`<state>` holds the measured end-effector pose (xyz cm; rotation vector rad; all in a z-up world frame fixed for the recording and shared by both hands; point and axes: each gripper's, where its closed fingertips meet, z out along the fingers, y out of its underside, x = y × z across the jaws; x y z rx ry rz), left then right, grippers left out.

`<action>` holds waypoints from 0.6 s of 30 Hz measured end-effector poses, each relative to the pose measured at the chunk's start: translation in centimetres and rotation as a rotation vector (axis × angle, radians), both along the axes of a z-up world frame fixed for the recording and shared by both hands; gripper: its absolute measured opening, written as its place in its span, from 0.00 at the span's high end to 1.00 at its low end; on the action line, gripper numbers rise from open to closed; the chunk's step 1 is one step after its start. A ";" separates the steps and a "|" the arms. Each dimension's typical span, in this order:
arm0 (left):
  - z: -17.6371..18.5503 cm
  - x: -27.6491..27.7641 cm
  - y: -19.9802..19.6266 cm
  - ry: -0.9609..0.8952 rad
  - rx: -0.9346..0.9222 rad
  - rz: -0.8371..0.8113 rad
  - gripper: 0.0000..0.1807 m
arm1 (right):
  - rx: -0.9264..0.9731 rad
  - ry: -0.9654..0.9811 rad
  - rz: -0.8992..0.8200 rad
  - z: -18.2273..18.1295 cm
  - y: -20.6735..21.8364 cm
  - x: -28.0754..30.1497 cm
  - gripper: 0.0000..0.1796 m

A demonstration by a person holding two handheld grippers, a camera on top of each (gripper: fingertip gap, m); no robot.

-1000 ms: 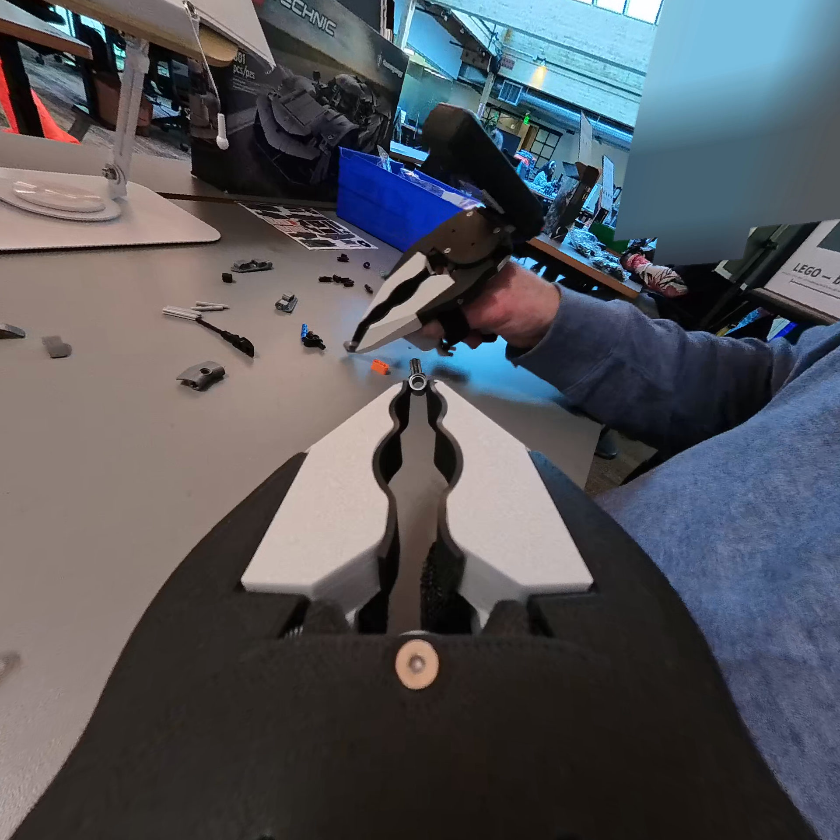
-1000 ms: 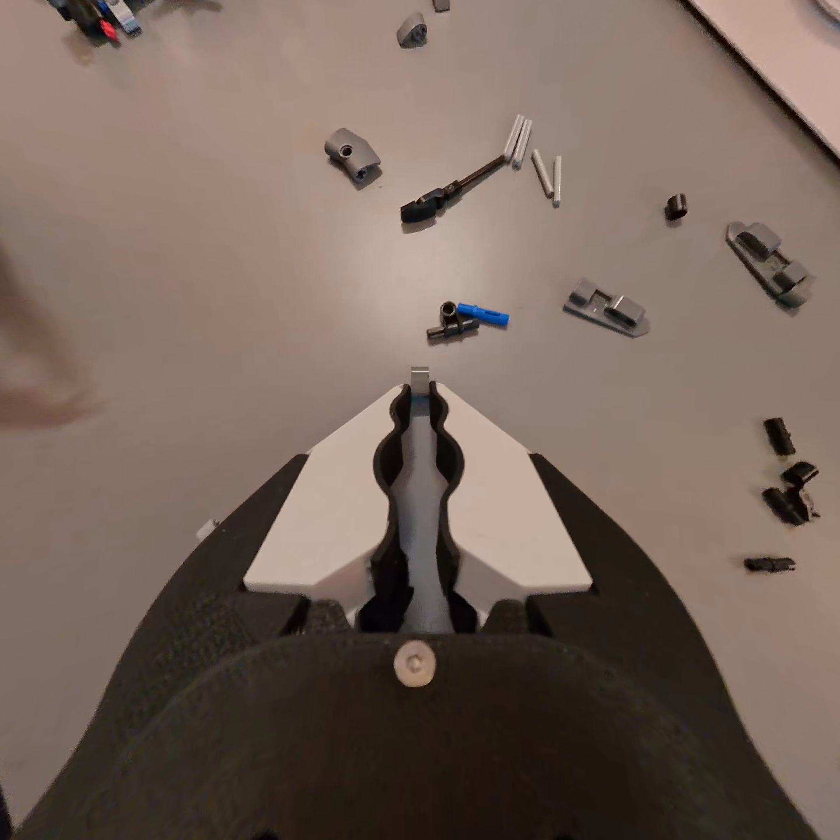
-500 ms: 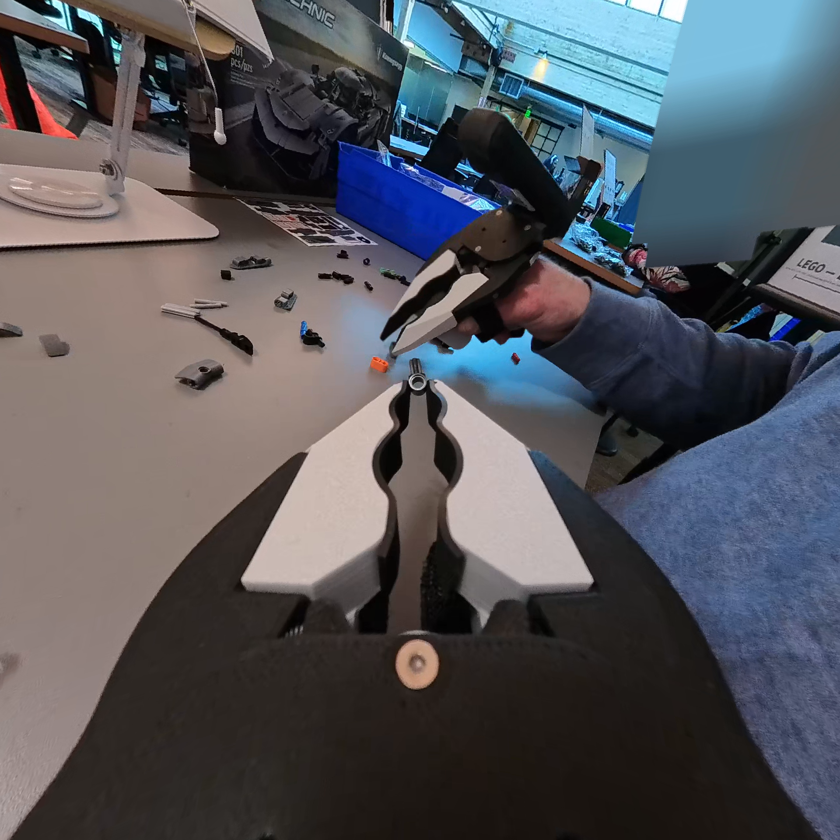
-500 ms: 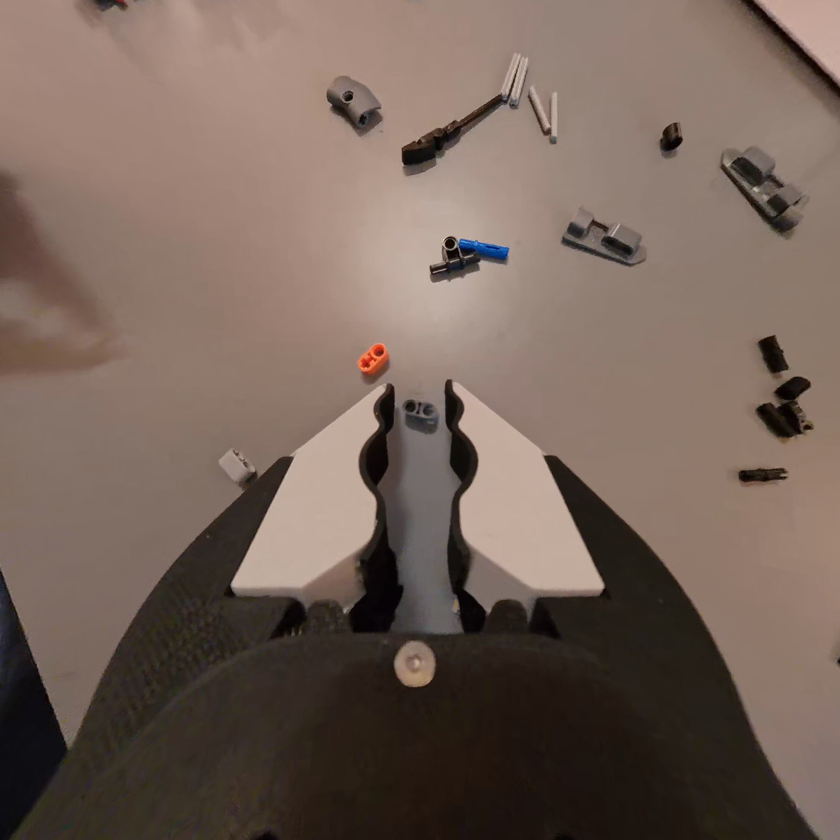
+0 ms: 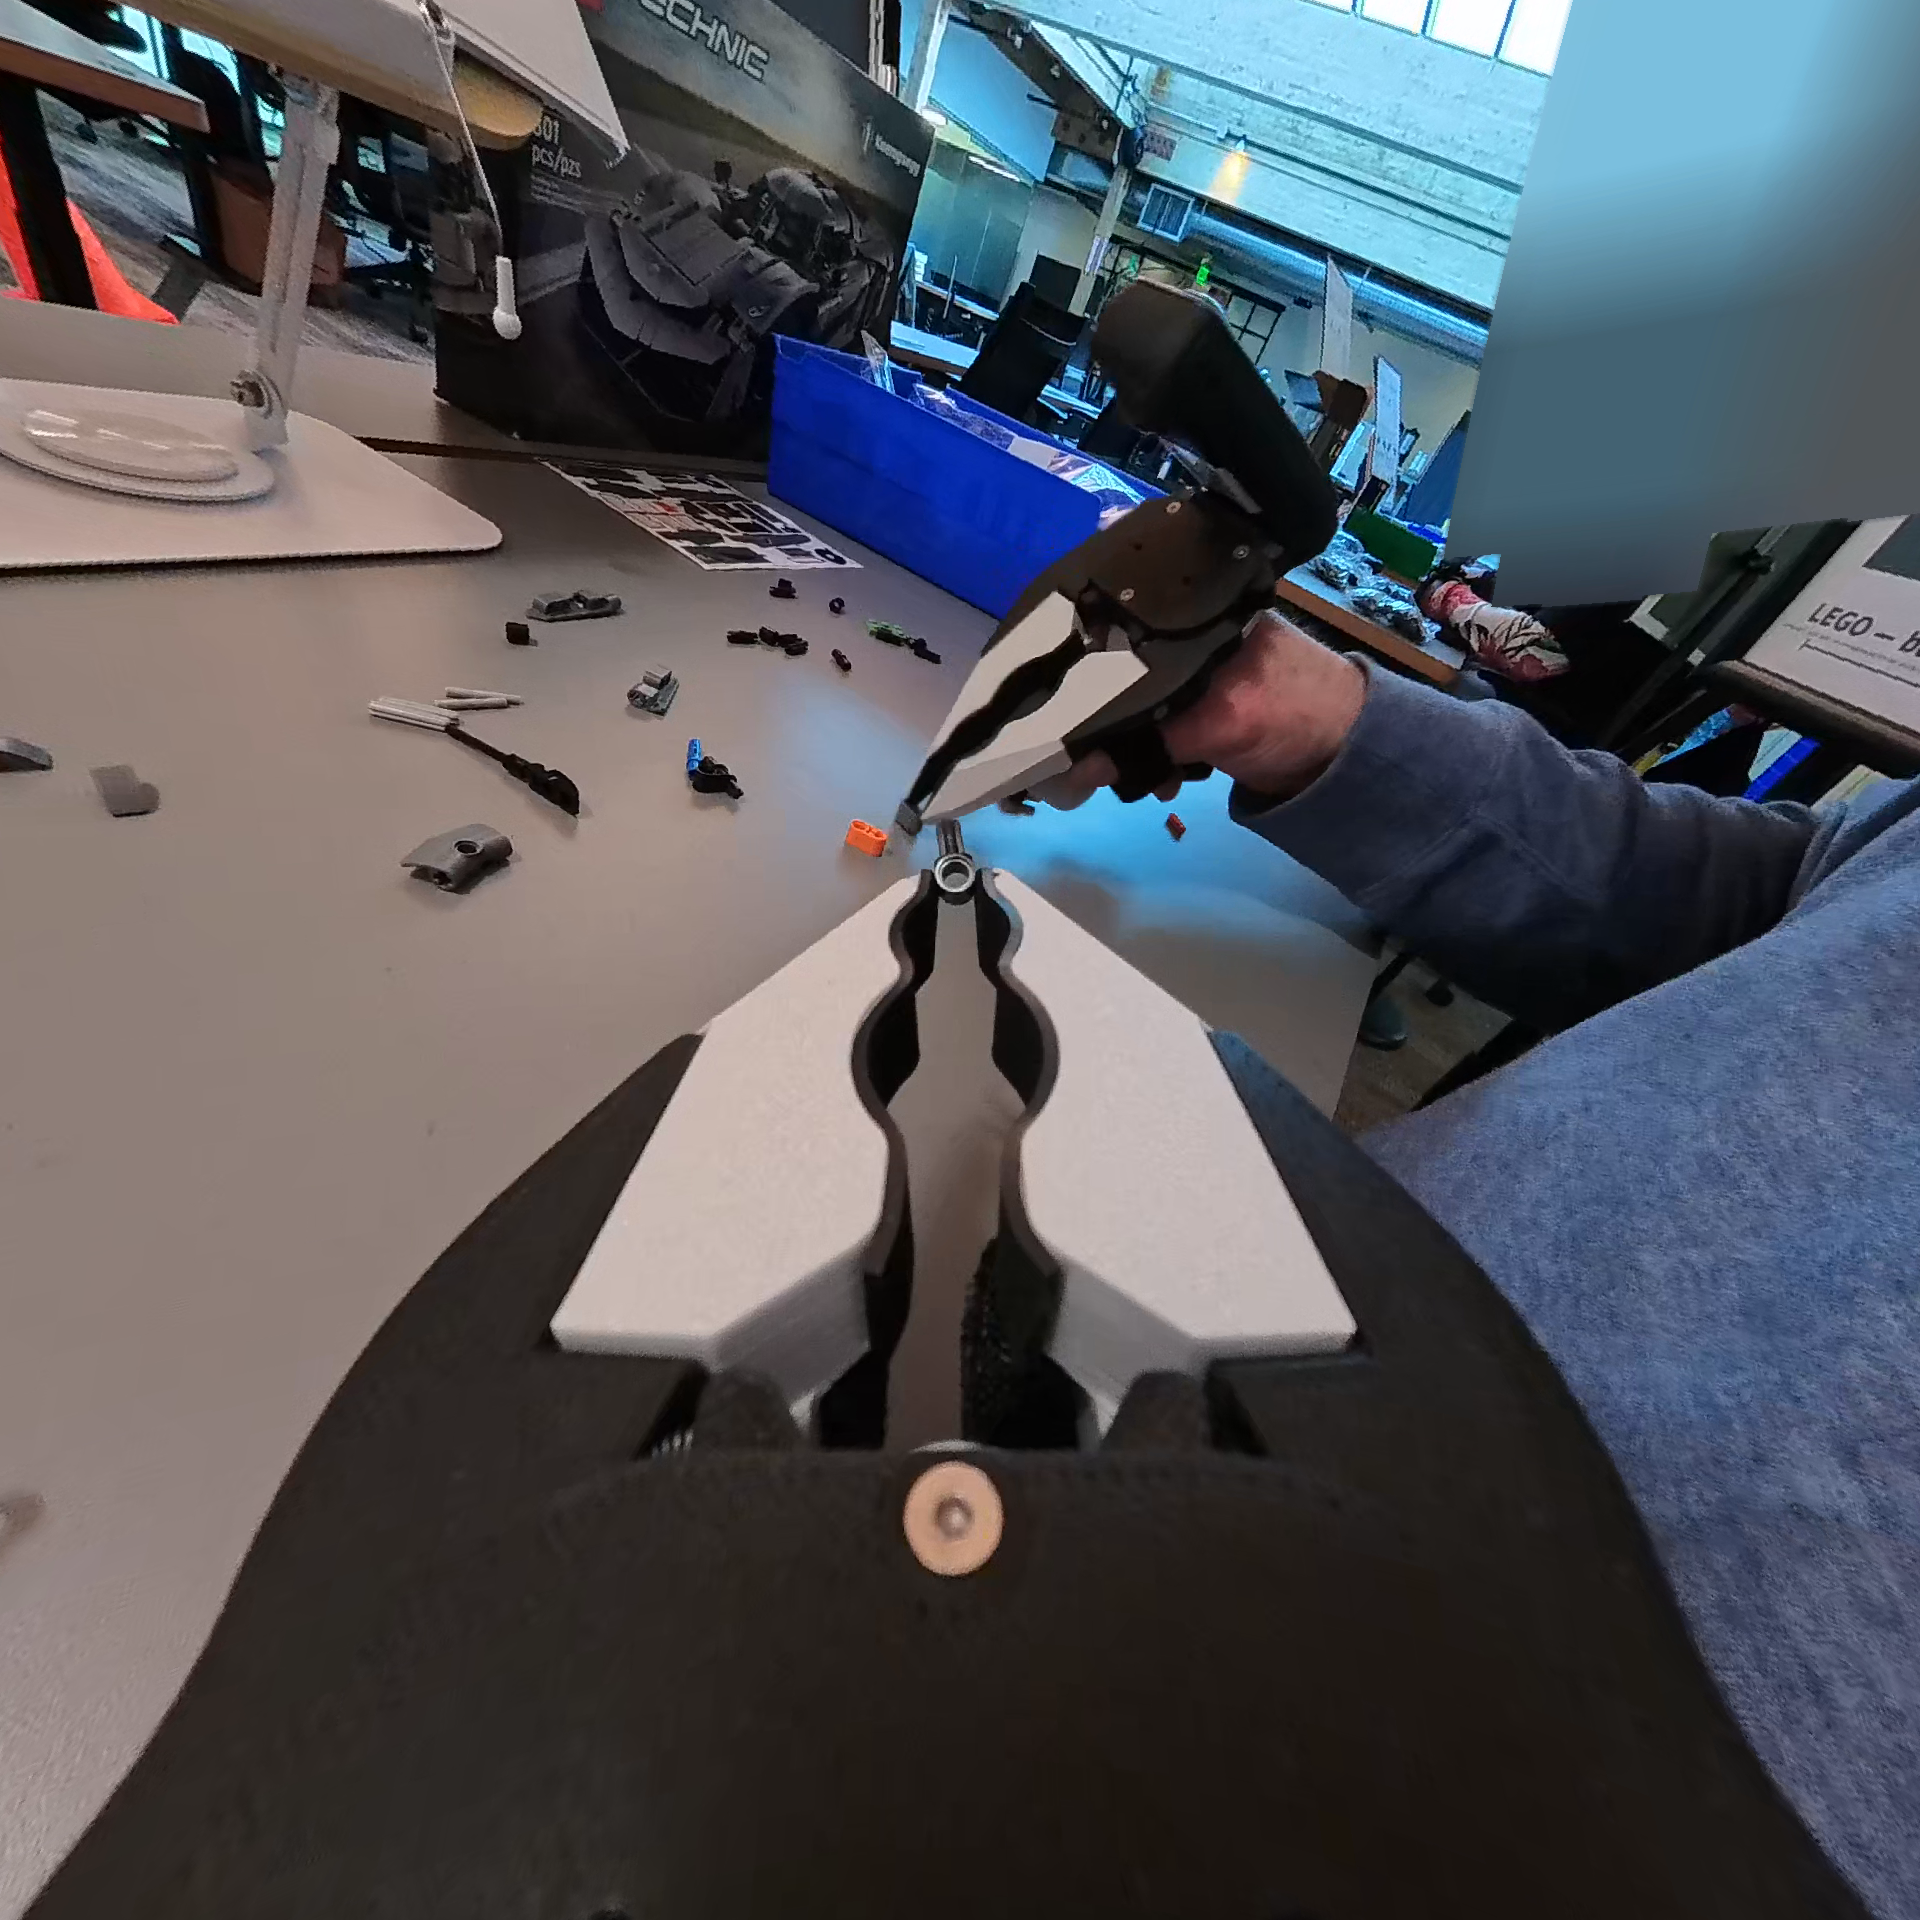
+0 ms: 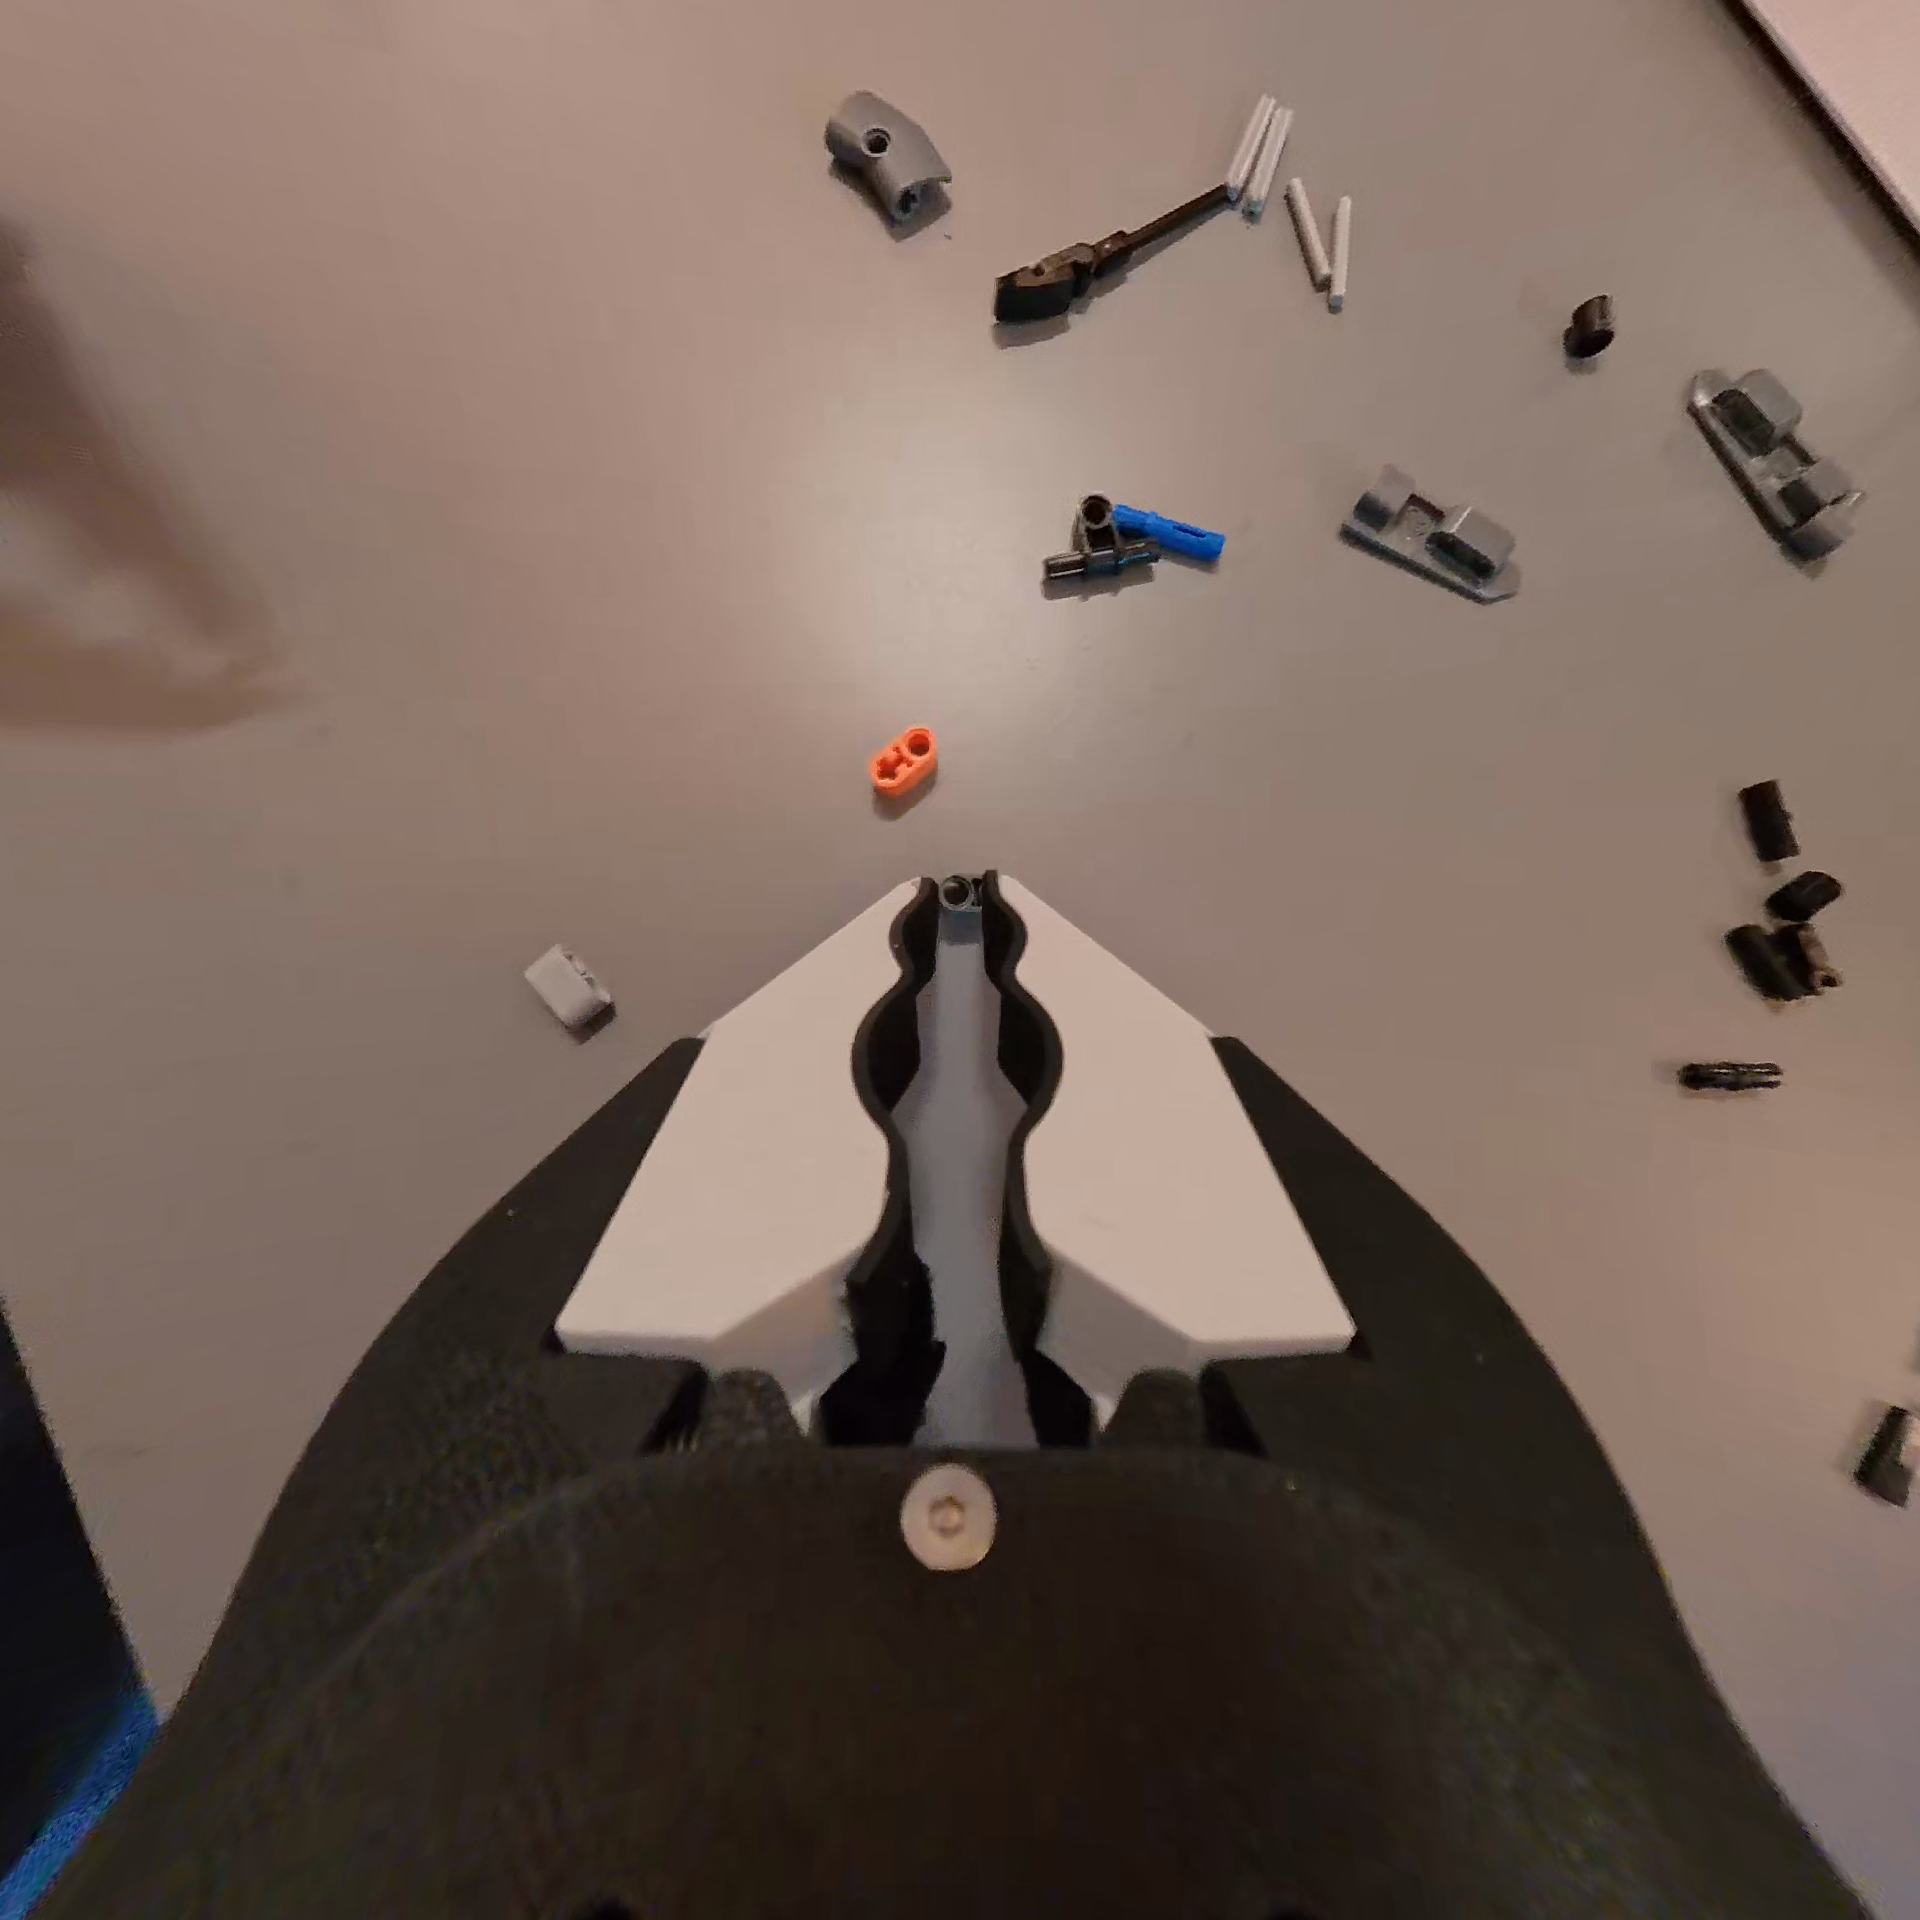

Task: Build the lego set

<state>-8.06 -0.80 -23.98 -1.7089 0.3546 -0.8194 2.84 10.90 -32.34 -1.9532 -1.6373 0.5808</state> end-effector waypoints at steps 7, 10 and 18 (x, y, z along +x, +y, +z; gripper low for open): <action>-0.1 0.1 0.0 0.003 -0.009 -0.006 0.98 | -0.076 0.008 0.051 -0.1 -2.5 0.8 0.96; -0.2 0.1 0.1 0.005 -0.010 -0.005 0.98 | -0.094 0.018 0.039 0.1 -2.7 1.1 0.89; -0.3 0.1 0.1 0.010 -0.017 -0.004 0.98 | 0.005 0.126 -0.060 3.7 -0.4 3.9 0.89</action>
